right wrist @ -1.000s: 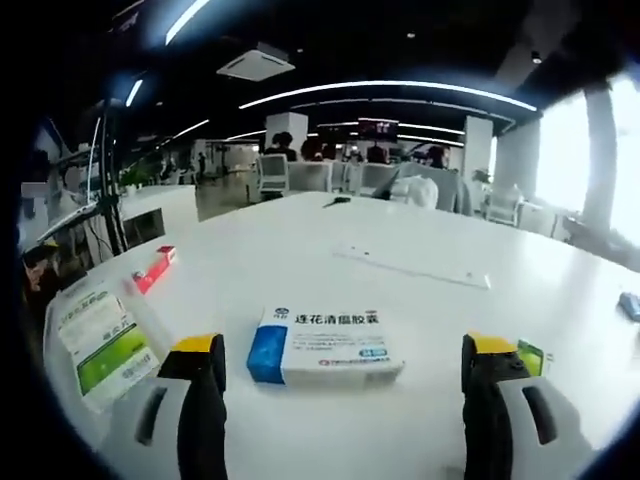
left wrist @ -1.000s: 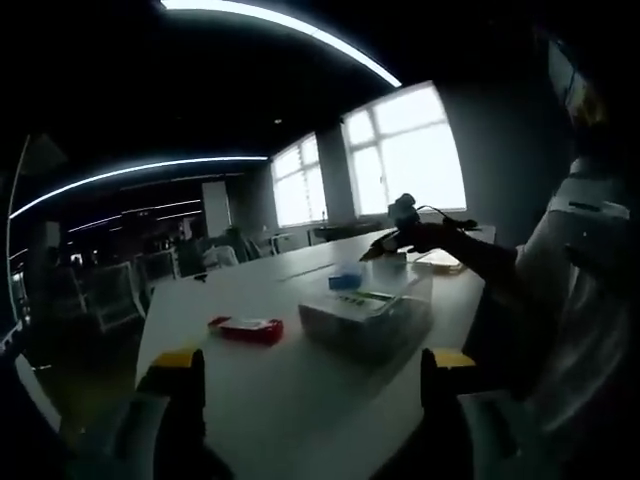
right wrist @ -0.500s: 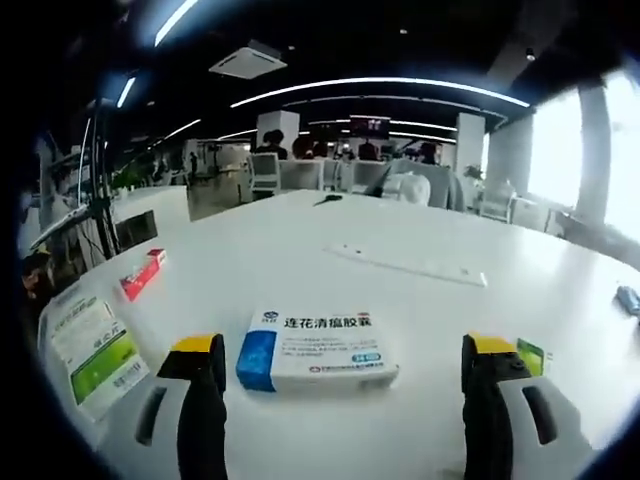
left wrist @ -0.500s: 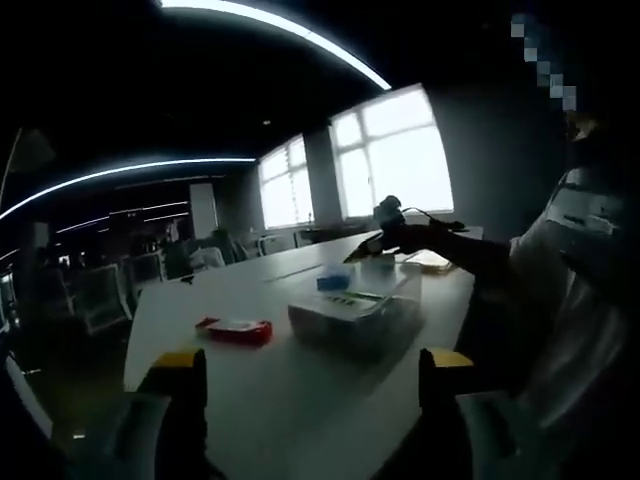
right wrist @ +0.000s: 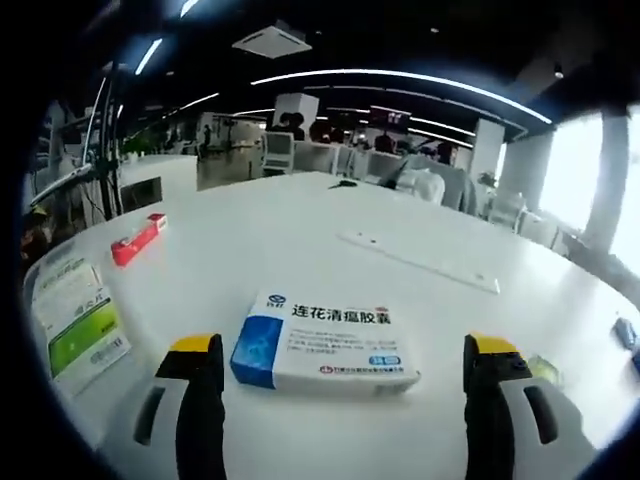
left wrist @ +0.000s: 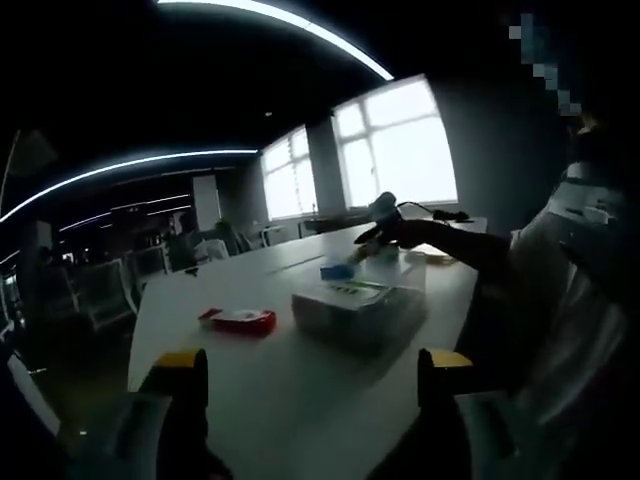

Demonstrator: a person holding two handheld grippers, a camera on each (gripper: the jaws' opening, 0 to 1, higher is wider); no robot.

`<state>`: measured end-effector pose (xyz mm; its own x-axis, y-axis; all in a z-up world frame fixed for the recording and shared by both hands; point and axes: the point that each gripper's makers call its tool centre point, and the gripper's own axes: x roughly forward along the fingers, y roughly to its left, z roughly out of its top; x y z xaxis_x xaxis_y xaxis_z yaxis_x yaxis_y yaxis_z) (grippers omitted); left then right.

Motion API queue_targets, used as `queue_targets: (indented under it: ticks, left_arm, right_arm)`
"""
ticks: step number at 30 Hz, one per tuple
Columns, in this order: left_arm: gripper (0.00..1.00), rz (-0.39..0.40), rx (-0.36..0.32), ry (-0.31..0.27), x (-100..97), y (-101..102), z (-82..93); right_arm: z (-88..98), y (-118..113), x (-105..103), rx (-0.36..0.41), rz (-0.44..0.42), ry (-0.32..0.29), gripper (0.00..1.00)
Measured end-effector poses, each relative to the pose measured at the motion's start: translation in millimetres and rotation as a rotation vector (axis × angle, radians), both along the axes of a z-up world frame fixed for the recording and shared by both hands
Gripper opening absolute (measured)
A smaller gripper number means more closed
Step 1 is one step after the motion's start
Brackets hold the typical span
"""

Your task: Arrange the small medicine boxes into an aligned row inside the storage area until every box is upright, visible, and separated from the surrounding clutter.

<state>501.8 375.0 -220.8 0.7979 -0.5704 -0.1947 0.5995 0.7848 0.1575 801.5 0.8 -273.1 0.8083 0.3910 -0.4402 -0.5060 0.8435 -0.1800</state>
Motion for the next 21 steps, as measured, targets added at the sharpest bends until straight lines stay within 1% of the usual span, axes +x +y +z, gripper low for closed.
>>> queue_targets:
  ticks: [2, 5, 8, 9, 10, 12, 14, 16, 18, 21]
  left_arm:
    - [0.86, 0.003, -0.013, -0.009, -1.4, 0.2, 2.9]
    - [0.85, -0.006, -0.026, -0.011, -2.4, -1.5, 3.7]
    - [0.85, 0.000, -0.020, -0.009, -2.1, 0.1, 2.6]
    - [0.85, 0.011, -0.022, -0.013, -0.6, 2.4, 3.3]
    - [0.85, 0.013, -0.028, -0.015, 0.5, 3.7, 4.2]
    - [0.85, 0.011, -0.037, -0.016, 1.8, 3.1, 5.4]
    - [0.85, 0.002, -0.039, -0.018, 2.5, 1.2, 6.4]
    - [0.84, -0.005, -0.042, -0.021, 2.9, -0.4, 7.5]
    - [0.84, -0.010, -0.039, -0.027, 3.0, -0.9, 8.5]
    - [0.84, -0.008, -0.036, -0.024, 3.7, 1.1, 7.6]
  right_arm:
    - [-5.8, 3.0, -0.6, -0.017, 0.007, 0.008, 0.98]
    - [-13.3, -0.1, -0.9, -0.072, -0.006, 0.010, 0.99]
    - [-12.9, -3.8, -3.6, -0.048, -0.022, 0.013, 0.98]
    - [-13.4, -8.8, -6.7, -0.052, -0.033, 0.018, 0.98]
    - [-12.0, -15.4, -5.9, -0.052, -0.048, 0.010, 0.98]
    - [-10.4, -33.3, -6.3, -0.074, -0.092, 0.005, 0.98]
    - [-7.1, -50.9, -5.1, -0.088, -0.142, -0.005, 0.97]
    - [-2.9, -69.3, -4.2, -0.106, -0.209, -0.020, 0.94]
    - [3.5, -75.0, -5.3, -0.085, -0.229, -0.038, 0.90]
    - [9.6, -67.4, -9.3, -0.016, -0.222, -0.034, 0.91]
